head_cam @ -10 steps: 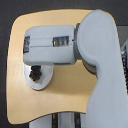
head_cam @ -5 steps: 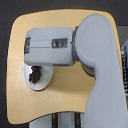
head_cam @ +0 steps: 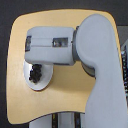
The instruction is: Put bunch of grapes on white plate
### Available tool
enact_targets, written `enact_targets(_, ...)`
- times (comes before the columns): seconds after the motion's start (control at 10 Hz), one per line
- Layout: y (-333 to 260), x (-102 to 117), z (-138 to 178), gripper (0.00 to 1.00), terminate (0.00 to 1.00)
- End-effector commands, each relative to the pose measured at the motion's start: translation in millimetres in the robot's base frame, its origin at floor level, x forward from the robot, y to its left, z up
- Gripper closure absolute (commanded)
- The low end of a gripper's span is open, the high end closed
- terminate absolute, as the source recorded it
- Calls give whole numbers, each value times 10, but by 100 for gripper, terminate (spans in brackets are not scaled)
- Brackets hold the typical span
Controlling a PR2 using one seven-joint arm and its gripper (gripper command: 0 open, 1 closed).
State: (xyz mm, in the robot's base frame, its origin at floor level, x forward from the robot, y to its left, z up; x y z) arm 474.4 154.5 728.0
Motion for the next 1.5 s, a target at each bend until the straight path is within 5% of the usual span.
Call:
enact_targets(0.0,-67,29,65,100,0)
enact_targets(0.6,-95,3,125,100,0)
enact_targets(0.7,-130,20,140,0,0)
enact_targets(1.4,-156,269,926,0,0)
